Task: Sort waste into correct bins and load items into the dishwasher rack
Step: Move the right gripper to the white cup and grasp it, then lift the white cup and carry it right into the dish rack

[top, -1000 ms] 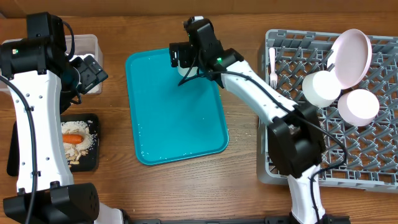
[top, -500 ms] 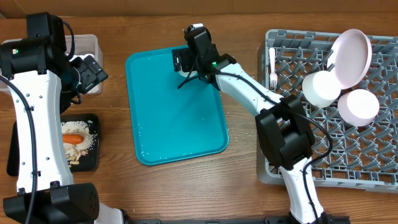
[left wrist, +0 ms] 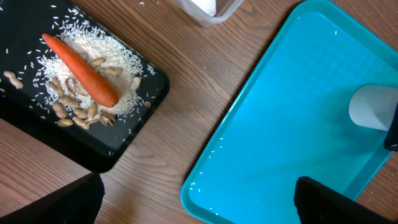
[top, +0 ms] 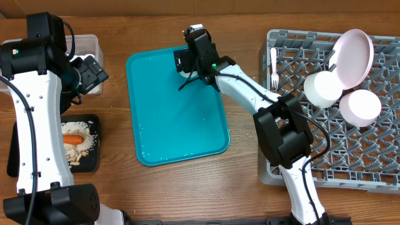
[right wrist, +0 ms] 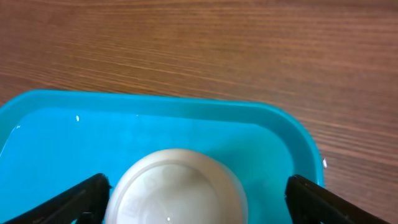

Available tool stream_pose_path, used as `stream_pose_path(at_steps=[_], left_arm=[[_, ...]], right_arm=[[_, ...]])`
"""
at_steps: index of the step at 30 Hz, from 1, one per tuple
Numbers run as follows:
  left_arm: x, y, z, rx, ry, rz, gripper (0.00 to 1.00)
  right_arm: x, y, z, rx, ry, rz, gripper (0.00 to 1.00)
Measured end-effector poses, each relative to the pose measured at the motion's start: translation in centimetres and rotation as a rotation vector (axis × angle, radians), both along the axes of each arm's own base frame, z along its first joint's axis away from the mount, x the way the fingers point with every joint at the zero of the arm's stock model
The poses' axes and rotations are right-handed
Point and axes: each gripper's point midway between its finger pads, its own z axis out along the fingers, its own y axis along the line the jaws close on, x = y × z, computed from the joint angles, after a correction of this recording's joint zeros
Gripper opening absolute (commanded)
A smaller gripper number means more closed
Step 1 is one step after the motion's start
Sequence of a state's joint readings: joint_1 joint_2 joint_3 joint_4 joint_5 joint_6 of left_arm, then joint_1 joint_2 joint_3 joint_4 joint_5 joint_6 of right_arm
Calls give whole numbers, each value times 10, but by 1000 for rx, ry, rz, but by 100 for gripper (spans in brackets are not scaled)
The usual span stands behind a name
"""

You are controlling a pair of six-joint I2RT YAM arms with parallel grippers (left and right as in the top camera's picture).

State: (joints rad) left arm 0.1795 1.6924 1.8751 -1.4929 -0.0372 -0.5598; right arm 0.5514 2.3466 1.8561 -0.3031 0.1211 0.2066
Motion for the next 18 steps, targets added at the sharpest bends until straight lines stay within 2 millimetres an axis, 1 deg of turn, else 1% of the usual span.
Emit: stream_pose_path(at_steps=[3, 5, 8, 10, 14, 17, 18], left_arm=[[0, 0, 0, 0, 0, 0, 100], [0, 0, 0, 0, 0, 0, 100], [0, 0, 0, 0, 0, 0, 100], [0, 0, 0, 0, 0, 0, 100], [0, 0, 0, 0, 0, 0, 100], [0, 0, 0, 0, 0, 0, 100], [0, 0, 0, 0, 0, 0, 100]], right_arm=[[-1, 0, -3, -4, 8, 3, 93], [-2, 1, -3, 2, 10, 10, 91], [-2, 3, -3, 7, 13, 17, 82], [-3, 4, -3, 11, 16, 22, 79], [-6, 4, -6, 4, 32, 26, 78], [-8, 5, -7, 4, 37, 31, 75], [-8, 5, -7, 4, 38, 31, 72]])
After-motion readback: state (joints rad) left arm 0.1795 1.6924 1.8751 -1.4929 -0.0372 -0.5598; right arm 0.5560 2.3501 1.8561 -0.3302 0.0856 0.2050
